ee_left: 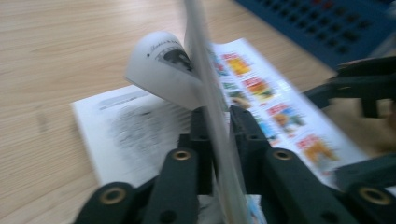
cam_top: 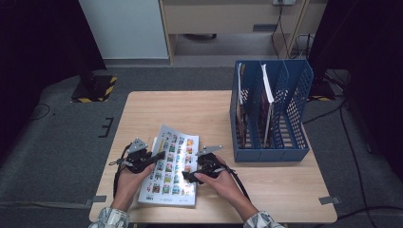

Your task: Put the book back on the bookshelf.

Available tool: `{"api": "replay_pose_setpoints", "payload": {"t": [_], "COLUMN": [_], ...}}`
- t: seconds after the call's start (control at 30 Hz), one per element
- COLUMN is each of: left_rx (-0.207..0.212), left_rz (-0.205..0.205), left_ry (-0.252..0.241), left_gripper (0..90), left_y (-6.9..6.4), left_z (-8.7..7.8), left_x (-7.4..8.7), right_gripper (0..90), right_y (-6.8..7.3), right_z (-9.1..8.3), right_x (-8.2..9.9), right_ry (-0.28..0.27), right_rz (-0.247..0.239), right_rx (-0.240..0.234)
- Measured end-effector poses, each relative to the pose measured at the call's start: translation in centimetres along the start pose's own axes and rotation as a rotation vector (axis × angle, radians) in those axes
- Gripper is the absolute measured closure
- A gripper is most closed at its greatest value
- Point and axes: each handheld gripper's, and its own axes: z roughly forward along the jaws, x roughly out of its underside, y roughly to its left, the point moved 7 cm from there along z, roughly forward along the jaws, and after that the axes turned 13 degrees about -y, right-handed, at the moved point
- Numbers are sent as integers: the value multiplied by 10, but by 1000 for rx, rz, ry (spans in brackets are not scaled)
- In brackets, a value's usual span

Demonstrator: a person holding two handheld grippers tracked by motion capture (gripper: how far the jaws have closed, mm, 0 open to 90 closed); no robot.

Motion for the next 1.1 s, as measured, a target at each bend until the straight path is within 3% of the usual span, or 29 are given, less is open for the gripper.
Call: {"api": "replay_pose_setpoints", "payload": {"t": [0.07, 0.13, 0.23, 0.3, 0.37, 0.57, 0.73, 0.83, 0.9, 0.93, 1.1], "left_rx": [-59, -132, -175, -164, -165, -110, -82, -83, -81, -92, -81], "left_rz": [26, 36, 39, 55, 98, 107, 66, 68, 51, 14, -5], "left_ry": [-1, -9, -33, -4, 39, 118, 105, 109, 111, 123, 118], "left_gripper": [673, 503, 425, 434, 430, 402, 386, 386, 385, 385, 384], "left_y": [7, 16, 27, 29, 30, 28, 27, 27, 27, 27, 28], "left_z": [-1, -4, -12, -15, -13, -3, -1, 0, -1, -2, -2], "left_x": [1, 0, -2, 3, 11, 29, 32, 32, 32, 34, 35], "right_gripper": [60, 61, 59, 59, 59, 59, 55, 49, 47, 47, 47], "right_y": [1, 0, 1, 1, 1, 1, 1, 1, 0, 0, -1], "right_z": [0, 0, 1, 1, 1, 1, 1, 2, 3, 3, 7], "right_x": [0, 1, 1, 1, 1, 2, 2, 1, 0, -1, -3], "right_ry": [-1, -4, -4, -5, -5, -8, -10, -14, -21, -25, -29], "right_rz": [-3, -15, -29, -27, -27, -29, -25, -17, 3, 1, 10], "right_rx": [8, 8, 13, 14, 13, 12, 12, 13, 12, 9, 4]}}
